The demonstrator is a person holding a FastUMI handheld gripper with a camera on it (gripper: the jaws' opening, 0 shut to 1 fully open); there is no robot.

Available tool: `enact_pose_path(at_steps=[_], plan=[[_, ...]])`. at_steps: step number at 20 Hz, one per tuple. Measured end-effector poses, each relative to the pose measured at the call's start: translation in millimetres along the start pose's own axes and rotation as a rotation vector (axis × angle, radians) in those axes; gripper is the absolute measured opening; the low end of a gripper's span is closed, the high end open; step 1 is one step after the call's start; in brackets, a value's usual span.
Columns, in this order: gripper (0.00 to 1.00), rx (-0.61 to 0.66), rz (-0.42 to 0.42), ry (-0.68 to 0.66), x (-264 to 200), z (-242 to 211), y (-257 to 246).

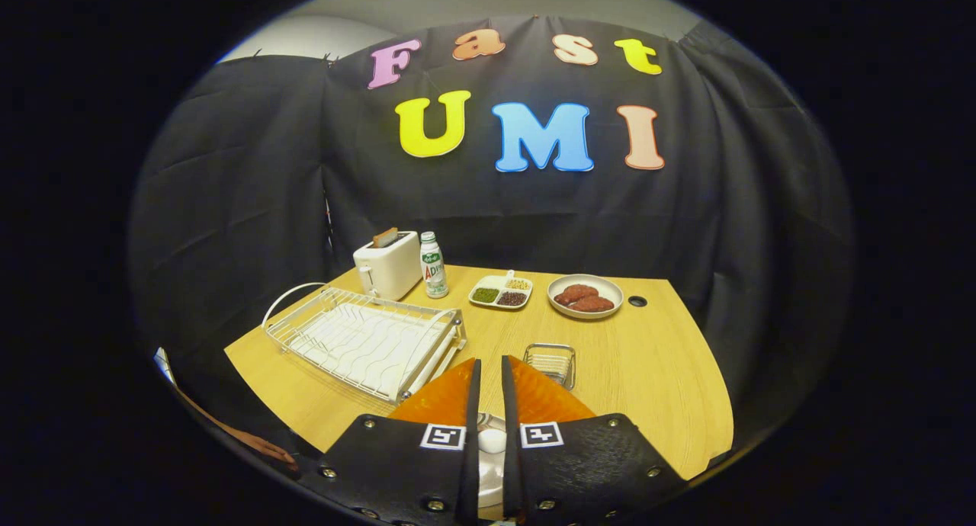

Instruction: Take the plate from the dish rack, then take the spoon from the basket and place it into the plate.

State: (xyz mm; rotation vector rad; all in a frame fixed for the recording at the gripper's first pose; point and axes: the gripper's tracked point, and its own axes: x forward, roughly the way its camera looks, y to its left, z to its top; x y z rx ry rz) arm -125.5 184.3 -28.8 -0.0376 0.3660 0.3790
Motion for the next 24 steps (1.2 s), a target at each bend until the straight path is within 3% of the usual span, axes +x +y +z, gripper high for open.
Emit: enact_pose_path(at_steps=[11, 24], plan=[[0.12, -0.104, 0.102, 0.128, 40.9, -47.0, 53.4], [0.16, -0.151, 0.136, 0.223, 71.9, -70.2, 79.4]])
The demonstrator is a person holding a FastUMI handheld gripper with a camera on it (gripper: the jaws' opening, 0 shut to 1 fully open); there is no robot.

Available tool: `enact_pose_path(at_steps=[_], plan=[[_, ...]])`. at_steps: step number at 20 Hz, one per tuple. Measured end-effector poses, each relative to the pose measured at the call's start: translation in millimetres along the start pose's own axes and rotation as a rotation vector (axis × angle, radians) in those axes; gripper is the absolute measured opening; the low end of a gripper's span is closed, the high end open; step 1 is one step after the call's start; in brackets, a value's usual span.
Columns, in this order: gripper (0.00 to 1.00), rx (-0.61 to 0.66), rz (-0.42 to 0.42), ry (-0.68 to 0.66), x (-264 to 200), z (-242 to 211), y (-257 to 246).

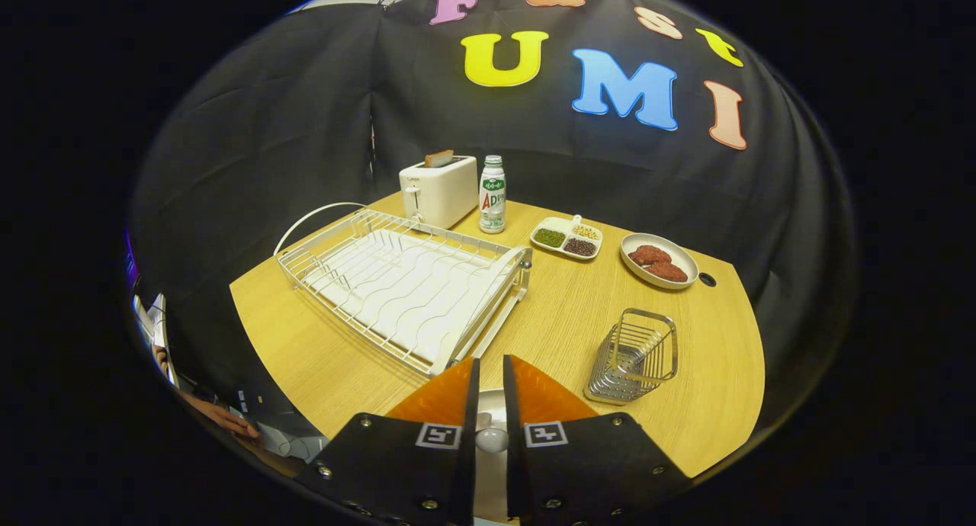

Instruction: Take the plate from the dish rack, then take the spoon from the basket and place it into the plate.

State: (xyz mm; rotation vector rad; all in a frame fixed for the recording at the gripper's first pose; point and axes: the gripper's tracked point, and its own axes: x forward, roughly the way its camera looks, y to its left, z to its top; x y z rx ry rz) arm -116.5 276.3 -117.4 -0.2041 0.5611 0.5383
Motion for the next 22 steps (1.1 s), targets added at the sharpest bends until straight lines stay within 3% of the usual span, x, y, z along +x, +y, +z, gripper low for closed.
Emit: enact_pose_path(at_steps=[4, 8, 11, 16, 20, 22], plan=[[0.18, -0.007, -0.009, -0.029, -5.4, 9.1, 0.5], [0.27, 0.000, -0.032, -0.075, -11.3, 24.0, -7.7], [0.27, 0.009, -0.078, -0.145, -27.8, 46.0, -26.4], [0.27, 0.051, -0.216, -0.322, -82.3, 101.4, -79.3], [0.28, 0.100, -0.360, -0.524, -155.4, 159.1, -126.8], [0.98, 0.118, -0.430, -0.606, -184.6, 174.0, -144.8]])
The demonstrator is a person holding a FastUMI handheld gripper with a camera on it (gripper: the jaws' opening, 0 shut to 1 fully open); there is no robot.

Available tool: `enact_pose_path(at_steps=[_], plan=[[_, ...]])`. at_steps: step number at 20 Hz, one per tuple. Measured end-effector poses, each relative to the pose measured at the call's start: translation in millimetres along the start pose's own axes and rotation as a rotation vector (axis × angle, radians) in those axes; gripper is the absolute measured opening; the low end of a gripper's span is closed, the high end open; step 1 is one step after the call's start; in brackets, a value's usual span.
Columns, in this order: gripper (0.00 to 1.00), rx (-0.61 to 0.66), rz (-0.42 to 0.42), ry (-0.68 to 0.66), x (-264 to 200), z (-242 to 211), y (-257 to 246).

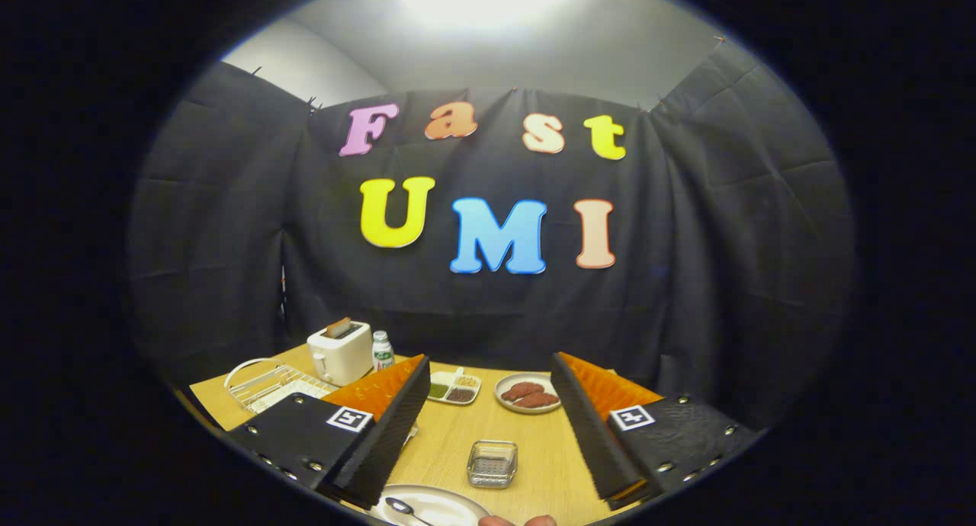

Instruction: Take the plate from the dish rack, then take the spoon from the basket and place it into the plate.

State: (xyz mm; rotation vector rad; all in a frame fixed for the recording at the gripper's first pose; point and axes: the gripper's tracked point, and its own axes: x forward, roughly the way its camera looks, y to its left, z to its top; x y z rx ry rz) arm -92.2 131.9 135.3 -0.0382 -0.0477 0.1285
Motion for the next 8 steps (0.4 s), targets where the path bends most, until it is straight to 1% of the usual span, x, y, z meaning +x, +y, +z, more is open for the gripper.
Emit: enact_pose_path(at_steps=[1, 4, 8], plan=[[0.95, -0.007, -0.028, -0.018, -5.6, 5.8, -11.2], [0.95, -0.031, -0.077, -0.037, -17.4, 11.8, -29.1], [0.95, -0.020, -0.104, -0.017, -26.4, 3.6, -43.5]])
